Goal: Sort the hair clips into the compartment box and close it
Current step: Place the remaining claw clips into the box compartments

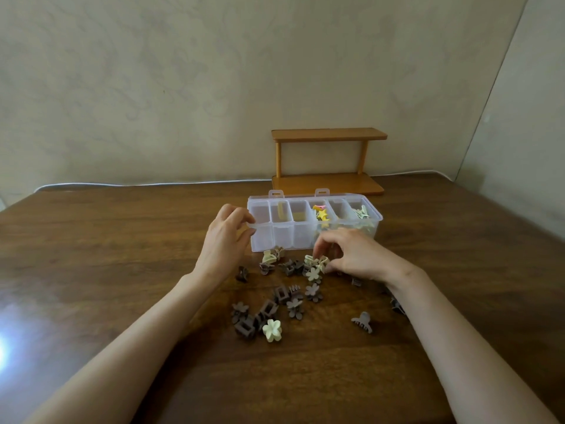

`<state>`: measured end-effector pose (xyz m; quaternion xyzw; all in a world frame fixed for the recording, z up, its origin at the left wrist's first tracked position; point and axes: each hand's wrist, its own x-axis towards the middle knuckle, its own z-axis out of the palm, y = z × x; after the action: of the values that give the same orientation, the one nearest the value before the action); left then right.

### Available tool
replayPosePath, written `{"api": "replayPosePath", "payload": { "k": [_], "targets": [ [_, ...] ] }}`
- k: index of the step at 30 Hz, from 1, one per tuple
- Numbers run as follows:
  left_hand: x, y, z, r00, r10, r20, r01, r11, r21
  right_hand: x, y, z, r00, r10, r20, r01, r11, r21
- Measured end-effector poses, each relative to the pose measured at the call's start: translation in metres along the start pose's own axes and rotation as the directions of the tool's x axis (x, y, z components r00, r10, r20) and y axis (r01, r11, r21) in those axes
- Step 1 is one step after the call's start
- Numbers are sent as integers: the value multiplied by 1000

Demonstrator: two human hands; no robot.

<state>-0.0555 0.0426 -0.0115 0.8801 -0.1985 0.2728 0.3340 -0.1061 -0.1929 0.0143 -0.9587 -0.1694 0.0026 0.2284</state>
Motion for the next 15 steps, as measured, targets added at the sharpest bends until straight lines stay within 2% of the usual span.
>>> {"api": "replayPosePath", "payload": {
  "k": [5, 8, 12, 15],
  "targets": [
    [-5, 2, 0, 999, -39, 24, 39, 999, 27, 1, 2, -1, 996, -2, -92, 13, 993, 119],
    [-8, 8, -3, 998, 60, -34, -54, 988, 143, 0, 0, -5, 968, 42, -246, 27, 963, 267],
    [-8, 17, -5, 986, 154, -67, -141, 976, 167, 4, 0, -3, 853, 136, -503, 48, 940, 337],
    [-12, 17, -3, 980, 196, -13, -191, 967, 170, 12, 2, -2, 792, 165, -588, 67, 934, 352]
  ]
}}
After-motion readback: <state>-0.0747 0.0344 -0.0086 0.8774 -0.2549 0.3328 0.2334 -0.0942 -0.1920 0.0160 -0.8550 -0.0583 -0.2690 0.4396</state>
